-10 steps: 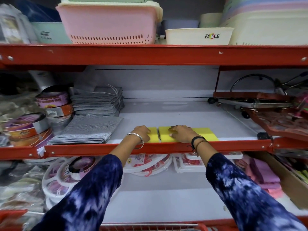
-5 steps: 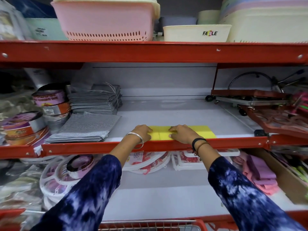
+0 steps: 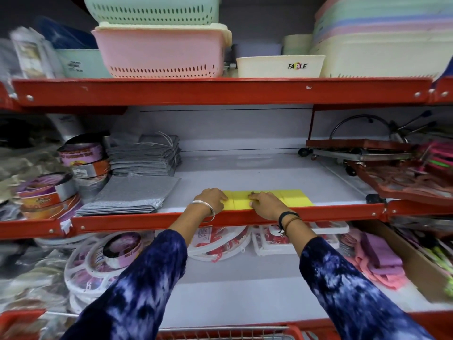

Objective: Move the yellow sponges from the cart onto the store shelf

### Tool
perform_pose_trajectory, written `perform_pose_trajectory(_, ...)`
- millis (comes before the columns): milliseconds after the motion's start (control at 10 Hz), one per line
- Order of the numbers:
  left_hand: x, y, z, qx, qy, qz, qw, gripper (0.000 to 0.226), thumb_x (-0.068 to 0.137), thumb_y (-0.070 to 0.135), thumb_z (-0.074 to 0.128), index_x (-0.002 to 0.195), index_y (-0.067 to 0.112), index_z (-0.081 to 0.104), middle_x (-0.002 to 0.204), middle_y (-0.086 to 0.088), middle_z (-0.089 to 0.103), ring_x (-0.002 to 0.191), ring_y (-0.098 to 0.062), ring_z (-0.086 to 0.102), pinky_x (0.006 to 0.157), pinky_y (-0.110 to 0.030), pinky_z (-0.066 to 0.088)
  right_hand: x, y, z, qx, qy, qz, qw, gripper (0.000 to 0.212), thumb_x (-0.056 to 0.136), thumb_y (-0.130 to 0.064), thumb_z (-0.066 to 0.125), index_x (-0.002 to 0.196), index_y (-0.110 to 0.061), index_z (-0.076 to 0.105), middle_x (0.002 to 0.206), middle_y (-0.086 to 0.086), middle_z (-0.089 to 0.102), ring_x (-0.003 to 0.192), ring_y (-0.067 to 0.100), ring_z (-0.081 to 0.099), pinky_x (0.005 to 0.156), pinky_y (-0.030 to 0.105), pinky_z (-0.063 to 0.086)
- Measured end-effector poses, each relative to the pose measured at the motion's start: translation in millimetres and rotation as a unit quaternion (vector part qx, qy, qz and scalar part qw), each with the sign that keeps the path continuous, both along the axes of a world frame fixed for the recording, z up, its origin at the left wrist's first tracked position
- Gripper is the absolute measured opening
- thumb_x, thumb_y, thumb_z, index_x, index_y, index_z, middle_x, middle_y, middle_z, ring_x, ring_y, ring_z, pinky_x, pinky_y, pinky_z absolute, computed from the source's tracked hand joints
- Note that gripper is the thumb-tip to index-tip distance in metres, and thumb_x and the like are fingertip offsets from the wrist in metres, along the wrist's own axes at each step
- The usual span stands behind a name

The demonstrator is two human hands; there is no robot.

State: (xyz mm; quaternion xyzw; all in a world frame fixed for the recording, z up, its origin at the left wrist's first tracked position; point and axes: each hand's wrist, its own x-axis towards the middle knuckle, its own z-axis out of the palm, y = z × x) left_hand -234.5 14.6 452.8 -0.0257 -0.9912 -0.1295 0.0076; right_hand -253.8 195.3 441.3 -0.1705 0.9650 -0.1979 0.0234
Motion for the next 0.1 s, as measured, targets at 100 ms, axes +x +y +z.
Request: perform_pose_trajectory(100, 13.9, 3.5, 3.8, 0.019, 0.158, 0.005, 0.987, 0.045, 0.091, 0.018, 0.05, 0.136, 0.022, 0.05, 0.154, 0.003, 0.037, 0.141, -0.023, 0.034, 0.115, -0.043, 0.032, 13.7, 5.3, 13.5, -0.088, 0.114, -0.023, 0.989, 0.046, 0.099, -0.023, 0.045, 0.143, -0.011, 0.043, 0.155, 0.004, 0.038, 0.142, 0.024, 0.036, 0.116, 0.034, 0.029)
